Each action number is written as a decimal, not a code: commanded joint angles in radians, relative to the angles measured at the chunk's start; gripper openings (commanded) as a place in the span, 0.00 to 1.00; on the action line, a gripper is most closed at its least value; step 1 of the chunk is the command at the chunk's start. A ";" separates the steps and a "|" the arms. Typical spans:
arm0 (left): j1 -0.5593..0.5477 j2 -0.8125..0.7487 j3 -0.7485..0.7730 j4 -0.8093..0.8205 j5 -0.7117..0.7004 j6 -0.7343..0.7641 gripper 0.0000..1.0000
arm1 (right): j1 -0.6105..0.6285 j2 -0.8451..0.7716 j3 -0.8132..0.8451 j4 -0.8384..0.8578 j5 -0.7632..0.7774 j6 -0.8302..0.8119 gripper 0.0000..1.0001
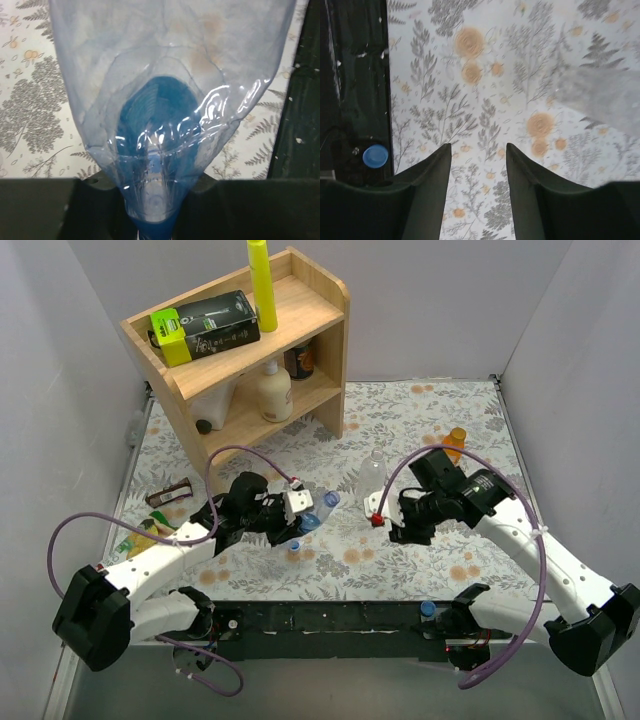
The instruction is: Screw on the bottle caps
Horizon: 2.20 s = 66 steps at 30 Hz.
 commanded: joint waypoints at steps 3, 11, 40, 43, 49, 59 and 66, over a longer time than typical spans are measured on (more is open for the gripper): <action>0.011 0.137 0.173 -0.129 -0.202 -0.029 0.00 | -0.024 -0.047 -0.169 -0.202 0.047 -0.157 0.49; 0.018 0.448 0.396 -0.467 -0.420 0.029 0.18 | -0.024 -0.097 -0.363 -0.185 0.064 -0.213 0.43; 0.028 0.450 0.485 -0.521 -0.394 -0.095 0.85 | -0.019 0.009 -0.521 -0.095 -0.078 -0.409 0.33; 0.030 0.439 0.479 -0.530 -0.385 -0.100 0.85 | 0.002 0.004 -0.533 -0.110 -0.075 -0.466 0.32; 0.034 0.425 0.483 -0.541 -0.381 -0.098 0.85 | 0.036 0.041 -0.531 -0.034 -0.053 -0.493 0.29; 0.047 0.415 0.502 -0.565 -0.389 -0.081 0.85 | 0.073 0.127 -0.528 -0.047 -0.037 -0.631 0.31; 0.062 0.424 0.513 -0.564 -0.392 -0.080 0.85 | 0.096 0.176 -0.510 -0.133 -0.051 -0.740 0.32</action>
